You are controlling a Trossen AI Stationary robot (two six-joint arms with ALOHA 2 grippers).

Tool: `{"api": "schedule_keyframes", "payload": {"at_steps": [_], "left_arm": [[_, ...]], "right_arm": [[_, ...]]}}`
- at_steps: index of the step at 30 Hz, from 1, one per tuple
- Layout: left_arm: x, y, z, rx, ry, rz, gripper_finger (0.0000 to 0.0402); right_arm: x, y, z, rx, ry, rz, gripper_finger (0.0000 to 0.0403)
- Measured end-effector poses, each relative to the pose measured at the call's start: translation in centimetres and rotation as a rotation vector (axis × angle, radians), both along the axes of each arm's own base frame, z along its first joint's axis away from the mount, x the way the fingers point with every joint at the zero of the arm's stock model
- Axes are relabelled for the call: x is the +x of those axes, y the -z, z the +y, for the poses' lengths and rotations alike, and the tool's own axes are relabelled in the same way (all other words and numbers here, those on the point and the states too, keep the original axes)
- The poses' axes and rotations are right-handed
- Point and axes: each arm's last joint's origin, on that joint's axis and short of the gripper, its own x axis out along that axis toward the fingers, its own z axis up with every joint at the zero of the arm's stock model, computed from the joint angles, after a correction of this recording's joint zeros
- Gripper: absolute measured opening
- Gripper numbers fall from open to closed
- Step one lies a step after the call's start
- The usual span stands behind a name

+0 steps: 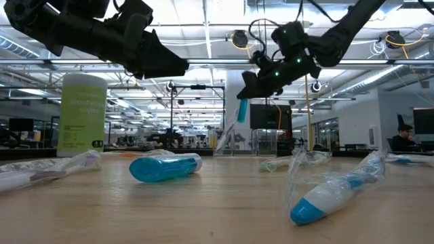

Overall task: Pick & Place toothbrushing station
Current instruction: Put the top left small mouthwash bottle into the middle section of the transparent organizer

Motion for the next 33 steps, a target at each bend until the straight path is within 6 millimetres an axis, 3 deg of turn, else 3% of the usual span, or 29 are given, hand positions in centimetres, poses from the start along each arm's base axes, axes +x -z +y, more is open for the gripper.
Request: {"api": "schedule_keyframes", "payload": {"at_steps": [11,33], "left_arm": [[0.0,0.0,0.0,0.012,0.003,0.009,0.0223],[0.0,0.1,0.0,0.017,0.003,0.012,0.0223]], "right_arm": [[0.6,4.0,-1.4,0.088,0.042,0.038,0.0097],[0.6,5.0,-1.4,0.176,0.064,0.05,0.0105]]}}
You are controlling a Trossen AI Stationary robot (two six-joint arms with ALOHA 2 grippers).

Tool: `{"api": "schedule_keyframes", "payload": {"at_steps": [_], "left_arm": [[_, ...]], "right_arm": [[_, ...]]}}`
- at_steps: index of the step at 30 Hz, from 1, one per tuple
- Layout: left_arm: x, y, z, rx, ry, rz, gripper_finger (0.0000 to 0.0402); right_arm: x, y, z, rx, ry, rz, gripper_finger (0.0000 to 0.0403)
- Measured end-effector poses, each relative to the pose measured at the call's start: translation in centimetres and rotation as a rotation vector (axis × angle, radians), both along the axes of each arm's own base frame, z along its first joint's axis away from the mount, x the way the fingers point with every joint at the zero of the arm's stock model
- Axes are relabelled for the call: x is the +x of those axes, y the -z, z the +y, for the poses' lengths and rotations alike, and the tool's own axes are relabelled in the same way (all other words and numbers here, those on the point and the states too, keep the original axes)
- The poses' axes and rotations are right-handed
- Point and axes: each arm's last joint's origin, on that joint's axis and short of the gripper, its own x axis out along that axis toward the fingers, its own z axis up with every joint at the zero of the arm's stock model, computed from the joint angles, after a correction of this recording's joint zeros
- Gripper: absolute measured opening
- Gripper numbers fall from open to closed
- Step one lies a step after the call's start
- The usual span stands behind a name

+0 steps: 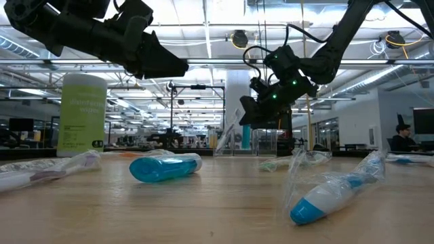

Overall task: Pick & Place toothbrushing station
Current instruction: Put the top left small mouthwash bottle into the middle section of the transparent organizer

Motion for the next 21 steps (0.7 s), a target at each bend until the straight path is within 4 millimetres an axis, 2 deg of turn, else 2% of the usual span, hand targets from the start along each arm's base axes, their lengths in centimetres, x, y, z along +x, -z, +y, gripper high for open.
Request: {"api": "schedule_keyframes", "payload": {"at_steps": [10,21], "left_arm": [[0.0,0.0,0.0,-0.001,0.0,-0.001,0.0223],[0.0,0.0,0.01,-0.001,-0.001,-0.001,0.0223]], "right_arm": [[-0.16,0.36,0.06,0.056,0.023,0.004,0.0112],[-0.38,0.33,-0.28,0.029,0.017,0.026,0.0131]]}}
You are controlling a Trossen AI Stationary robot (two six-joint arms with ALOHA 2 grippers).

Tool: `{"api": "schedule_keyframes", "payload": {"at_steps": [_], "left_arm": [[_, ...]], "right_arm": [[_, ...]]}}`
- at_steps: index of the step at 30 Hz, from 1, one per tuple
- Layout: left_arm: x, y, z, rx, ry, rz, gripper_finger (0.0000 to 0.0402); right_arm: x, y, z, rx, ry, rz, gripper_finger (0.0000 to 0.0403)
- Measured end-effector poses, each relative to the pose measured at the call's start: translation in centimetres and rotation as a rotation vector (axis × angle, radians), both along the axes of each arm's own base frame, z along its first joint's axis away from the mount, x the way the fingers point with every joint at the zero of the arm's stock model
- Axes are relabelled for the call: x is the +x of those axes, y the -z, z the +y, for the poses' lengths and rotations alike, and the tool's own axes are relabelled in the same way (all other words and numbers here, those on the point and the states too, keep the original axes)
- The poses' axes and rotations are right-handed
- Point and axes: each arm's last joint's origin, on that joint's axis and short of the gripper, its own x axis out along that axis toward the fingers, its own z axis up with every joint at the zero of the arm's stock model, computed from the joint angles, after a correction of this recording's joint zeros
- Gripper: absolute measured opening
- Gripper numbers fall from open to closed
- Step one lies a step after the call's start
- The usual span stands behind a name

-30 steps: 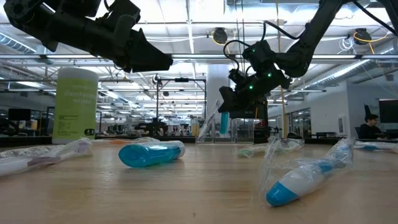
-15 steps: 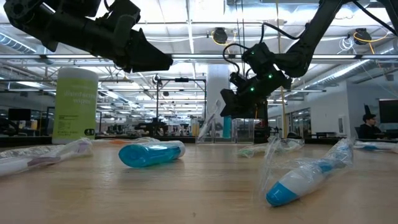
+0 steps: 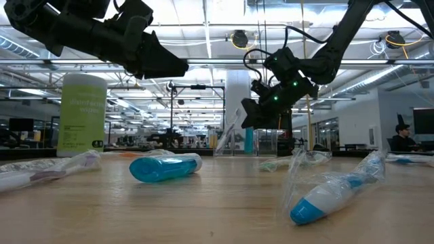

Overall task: Pick & Place toothbrushing station
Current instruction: Put the top left small mouthwash bottle into the middle section of the transparent organizer, then move the transparent organizer to the middle of the table

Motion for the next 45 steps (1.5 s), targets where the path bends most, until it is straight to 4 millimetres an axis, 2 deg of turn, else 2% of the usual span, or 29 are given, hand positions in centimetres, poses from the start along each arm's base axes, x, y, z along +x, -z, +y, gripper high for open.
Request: {"api": "schedule_keyframes", "payload": {"at_steps": [8,13,17,23,32,37,45], "left_arm": [[0.0,0.0,0.0,0.0,0.0,0.0,0.0223],[0.0,0.0,0.0,0.0,0.0,0.0,0.0223],[0.0,0.0,-0.1,-0.004,0.019,0.0,0.0223],[0.0,0.0,-0.1,-0.01,0.024,-0.002,0.0223],[0.0,0.0,-0.1,-0.017,0.043,-0.002,0.0223],[0.0,0.0,-0.1,-0.01,0.044,0.0,0.0223],[0.0,0.0,-0.1,-0.008,0.044,0.0,0.0223]], "right_arm": [[0.0,-0.1,0.0,-0.031,-0.019,0.028,0.0188],[-0.3,-1.8,0.5,-0.078,-0.047,0.042,0.0208],[-1.2,-2.9,1.6,-0.073,-0.091,0.149,0.0212],[-2.5,-2.6,2.0,-0.034,-0.188,0.312,0.0212],[-3.3,-2.4,1.0,-0.089,-0.241,0.384,0.0212],[-3.7,-2.1,0.5,-0.038,-0.356,0.335,0.0212],[-4.0,-1.3,-0.3,-0.022,-0.355,0.354,0.0212]]}}
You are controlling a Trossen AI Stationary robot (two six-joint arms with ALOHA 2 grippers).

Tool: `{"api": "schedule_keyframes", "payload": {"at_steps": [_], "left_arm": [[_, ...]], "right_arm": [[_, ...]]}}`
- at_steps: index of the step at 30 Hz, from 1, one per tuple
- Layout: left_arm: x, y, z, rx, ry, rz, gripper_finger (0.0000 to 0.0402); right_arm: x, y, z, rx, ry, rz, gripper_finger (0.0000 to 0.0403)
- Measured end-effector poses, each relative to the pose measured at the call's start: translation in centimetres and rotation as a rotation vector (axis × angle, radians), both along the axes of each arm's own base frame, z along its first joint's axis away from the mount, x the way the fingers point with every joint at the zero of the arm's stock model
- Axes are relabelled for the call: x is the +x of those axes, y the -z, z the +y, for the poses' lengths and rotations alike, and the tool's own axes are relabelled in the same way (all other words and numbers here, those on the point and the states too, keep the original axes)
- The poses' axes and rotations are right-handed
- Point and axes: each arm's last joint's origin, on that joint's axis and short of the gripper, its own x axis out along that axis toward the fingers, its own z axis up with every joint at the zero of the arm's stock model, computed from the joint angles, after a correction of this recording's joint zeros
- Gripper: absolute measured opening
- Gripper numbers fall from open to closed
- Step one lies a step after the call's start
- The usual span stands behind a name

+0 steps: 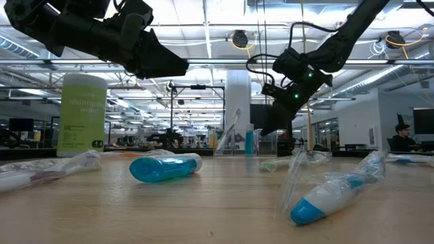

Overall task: Pick & Place toothbrushing station
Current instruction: Move the transparent organizer to the middle of the table

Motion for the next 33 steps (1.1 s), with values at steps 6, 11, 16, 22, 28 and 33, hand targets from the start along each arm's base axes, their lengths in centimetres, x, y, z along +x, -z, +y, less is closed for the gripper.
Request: {"api": "schedule_keyframes", "payload": {"at_steps": [6,11,16,22,28,33], "left_arm": [[0.0,0.0,0.0,0.021,0.004,0.005,0.0223],[0.0,0.0,0.0,0.024,0.005,0.006,0.0223],[0.0,0.0,-0.01,0.025,0.005,0.006,0.0223],[0.0,0.0,0.0,0.026,0.005,0.006,0.0223],[0.0,0.0,0.0,0.026,0.005,0.006,0.0223],[0.0,0.0,0.0,0.035,0.007,0.008,0.0223]], "right_arm": [[-0.27,-0.15,-0.54,-0.03,0.001,-0.006,0.0198],[-0.62,-0.07,-0.85,-0.022,0.014,0.003,0.0162],[-0.6,-0.05,-0.8,-0.031,0.0,0.011,0.0126],[-0.6,-0.05,-0.8,-0.035,-0.004,0.014,0.0089],[-0.59,-0.06,-0.8,-0.036,-0.005,0.013,0.0053],[-0.58,-0.07,-0.77,-0.034,-0.013,0.011,0.0023]]}}
